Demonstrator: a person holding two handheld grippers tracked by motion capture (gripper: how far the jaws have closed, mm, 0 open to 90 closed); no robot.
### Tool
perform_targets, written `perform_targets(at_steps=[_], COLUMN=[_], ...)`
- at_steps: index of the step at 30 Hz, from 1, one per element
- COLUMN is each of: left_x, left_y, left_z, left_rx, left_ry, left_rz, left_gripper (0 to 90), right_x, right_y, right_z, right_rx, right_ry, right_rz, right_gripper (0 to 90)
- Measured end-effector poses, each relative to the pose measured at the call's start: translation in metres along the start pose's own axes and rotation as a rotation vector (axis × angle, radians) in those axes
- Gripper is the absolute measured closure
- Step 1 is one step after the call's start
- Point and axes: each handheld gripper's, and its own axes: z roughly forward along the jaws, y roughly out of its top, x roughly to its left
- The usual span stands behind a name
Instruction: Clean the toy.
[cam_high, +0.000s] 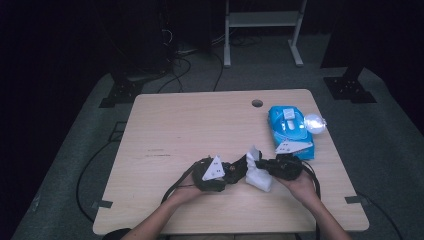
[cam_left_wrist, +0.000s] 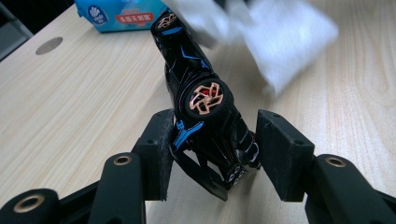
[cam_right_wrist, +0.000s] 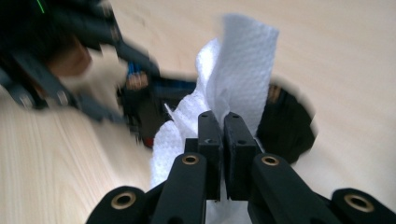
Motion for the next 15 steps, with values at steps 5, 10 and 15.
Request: perform_targets(at_steps=[5,10,15], left_x=[-0.004,0.003,0.007], left_y=[0.0,-0.003,-0.002], left_z=[0.001,0.006,0.01], left_rx=[-0.006,-0.018,-0.019], left_ry=[-0.023,-0.065,-0.077], left_rz=[-0.002,-0.149,-0.194], left_gripper=[49.8,46.1,53.6], right_x=[-0.008,-0.008,-0.006], right_y=[0.02,0.015,0.012], right_z=[0.004,0.016,0.013], right_rx=[-0.026,0.006,0.002], right_ry=[-0.034,-0.049,-0.064], right_rz=[-0.01,-0.026,-0.026], right_gripper=[85.9,85.9,85.9])
